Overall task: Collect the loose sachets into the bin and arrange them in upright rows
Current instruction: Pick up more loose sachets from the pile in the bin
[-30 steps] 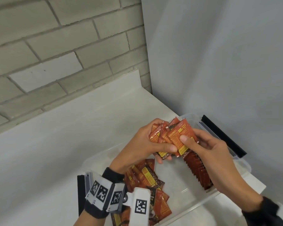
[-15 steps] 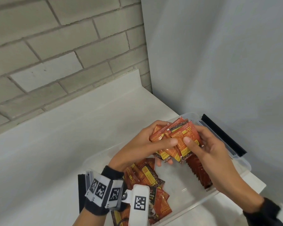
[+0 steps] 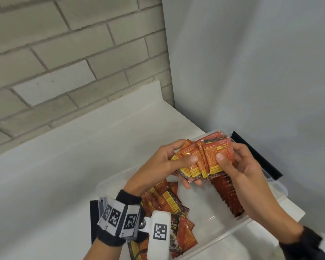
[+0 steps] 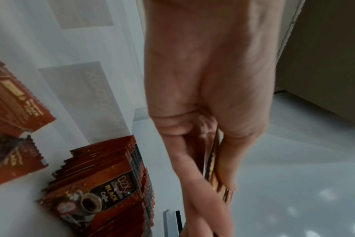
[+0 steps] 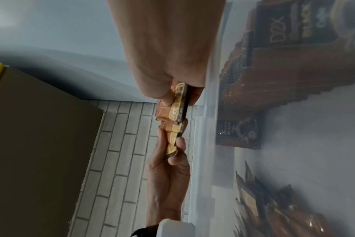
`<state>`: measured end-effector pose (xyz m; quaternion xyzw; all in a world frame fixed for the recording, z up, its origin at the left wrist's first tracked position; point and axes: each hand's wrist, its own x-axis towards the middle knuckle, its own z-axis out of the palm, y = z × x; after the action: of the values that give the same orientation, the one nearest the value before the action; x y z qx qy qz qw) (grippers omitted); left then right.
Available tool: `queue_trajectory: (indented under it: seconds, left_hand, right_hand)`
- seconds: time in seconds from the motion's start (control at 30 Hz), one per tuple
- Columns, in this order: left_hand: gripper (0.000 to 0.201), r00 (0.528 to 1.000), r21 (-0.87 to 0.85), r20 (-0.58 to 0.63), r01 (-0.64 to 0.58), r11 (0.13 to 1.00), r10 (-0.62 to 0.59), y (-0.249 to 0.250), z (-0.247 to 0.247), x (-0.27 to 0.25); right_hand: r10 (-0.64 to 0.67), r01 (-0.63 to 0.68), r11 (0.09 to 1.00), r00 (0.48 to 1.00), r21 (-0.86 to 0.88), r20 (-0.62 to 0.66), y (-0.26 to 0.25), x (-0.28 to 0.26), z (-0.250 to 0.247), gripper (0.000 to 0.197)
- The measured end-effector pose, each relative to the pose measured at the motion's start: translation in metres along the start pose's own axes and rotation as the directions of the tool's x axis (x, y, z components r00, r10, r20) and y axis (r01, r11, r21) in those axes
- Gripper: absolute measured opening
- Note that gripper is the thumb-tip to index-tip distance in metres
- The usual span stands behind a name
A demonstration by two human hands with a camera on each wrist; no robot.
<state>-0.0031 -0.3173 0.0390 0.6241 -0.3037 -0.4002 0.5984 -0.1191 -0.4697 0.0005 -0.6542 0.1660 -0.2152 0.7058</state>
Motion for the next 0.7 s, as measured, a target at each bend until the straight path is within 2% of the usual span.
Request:
queue_trajectory:
  seconds: [0.2, 0.3, 0.4, 0.57, 0.63, 0.7]
  left_hand:
    - [0.023, 0.988, 0.053, -0.149, -0.022, 0.998, 0.029, 0.000, 0.004, 0.002]
    - [0.027, 0.983, 0.067, -0.163, -0.070, 0.995, 0.080, -0.001, 0.010, 0.006]
    - [0.037, 0.986, 0.050, -0.147, -0.067, 0.996, 0.074, 0.003, 0.012, 0.010]
    - [0.052, 0.996, -0.215, -0.069, 0.047, 0.975, -0.063, 0.009, 0.012, 0.018]
    - [0.046, 0.997, -0.259, 0.032, 0.082, 0.962, -0.076, 0.008, 0.018, 0.021]
    - [0.038, 0.992, -0.280, 0.108, 0.087, 0.956, -0.059, 0.004, 0.025, 0.023]
  right_hand:
    - [-0.009, 0.009, 1.000, 1.000, -0.003, 0.015, -0.001, -0.001, 0.001, 0.035]
    - [-0.003, 0.003, 1.000, 1.000, 0.026, -0.003, -0.001, -0.001, 0.001, 0.036]
    - [0.016, -0.014, 0.993, 1.000, 0.115, -0.015, 0.000, 0.000, 0.000, 0.039]
    - [0.039, -0.044, 0.950, 0.999, 0.309, 0.022, -0.003, 0.002, 0.000, 0.079]
    - [0.034, -0.053, 0.946, 0.997, 0.319, 0.063, -0.005, 0.002, 0.000, 0.082]
    - [0.015, -0.043, 0.956, 0.995, 0.292, 0.098, -0.006, 0.000, 0.000, 0.076]
